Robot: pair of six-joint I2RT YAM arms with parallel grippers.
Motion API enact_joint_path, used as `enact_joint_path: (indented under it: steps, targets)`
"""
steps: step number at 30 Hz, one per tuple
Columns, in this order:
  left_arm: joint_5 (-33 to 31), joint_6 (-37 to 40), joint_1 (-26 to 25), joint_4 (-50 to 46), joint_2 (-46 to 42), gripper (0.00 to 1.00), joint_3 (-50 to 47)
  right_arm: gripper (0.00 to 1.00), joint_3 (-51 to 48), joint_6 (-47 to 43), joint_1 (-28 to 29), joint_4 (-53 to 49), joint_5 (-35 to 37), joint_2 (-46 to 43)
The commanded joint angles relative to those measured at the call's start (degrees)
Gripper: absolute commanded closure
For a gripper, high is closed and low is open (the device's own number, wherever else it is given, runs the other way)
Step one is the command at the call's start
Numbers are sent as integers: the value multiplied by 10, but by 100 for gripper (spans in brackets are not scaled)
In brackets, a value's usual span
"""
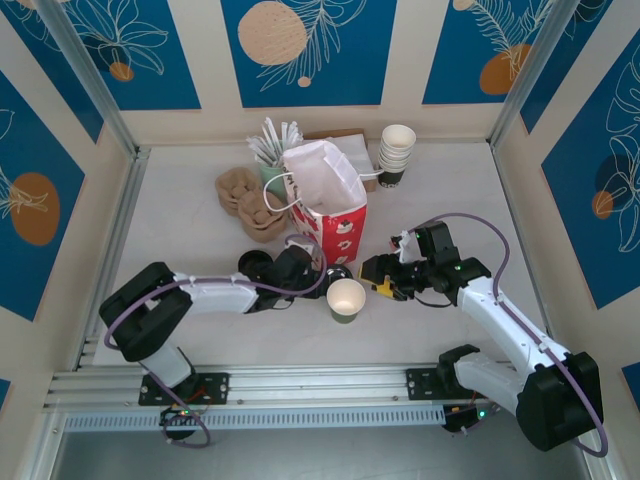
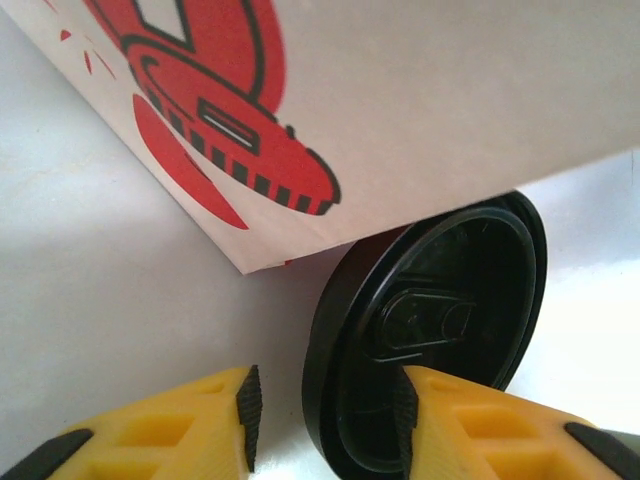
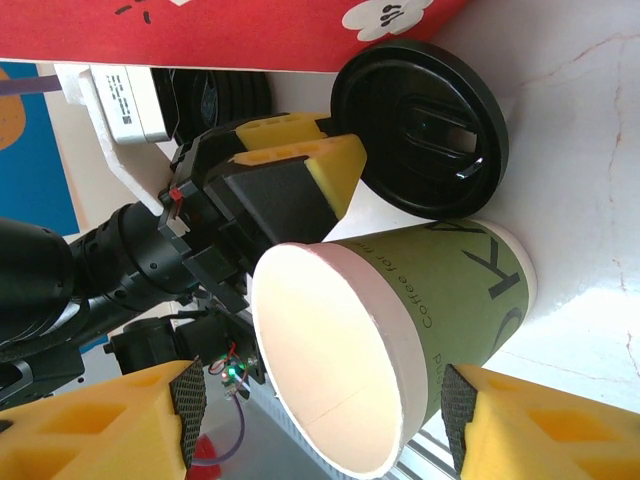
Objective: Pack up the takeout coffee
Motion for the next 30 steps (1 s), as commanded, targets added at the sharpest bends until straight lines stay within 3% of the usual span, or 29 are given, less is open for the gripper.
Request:
enact_joint_path:
  steps: [1, 18, 30]
  targets:
    - [5, 0, 8, 17, 10, 64, 14, 34, -1, -5, 4, -10, 3, -9]
    - [-10, 13, 8, 10, 3, 84, 2, 34, 3, -4, 4, -20, 6, -13]
    - [-67, 35, 8, -75, -107, 84, -26, 34, 14, -4, 3, -27, 9, -19]
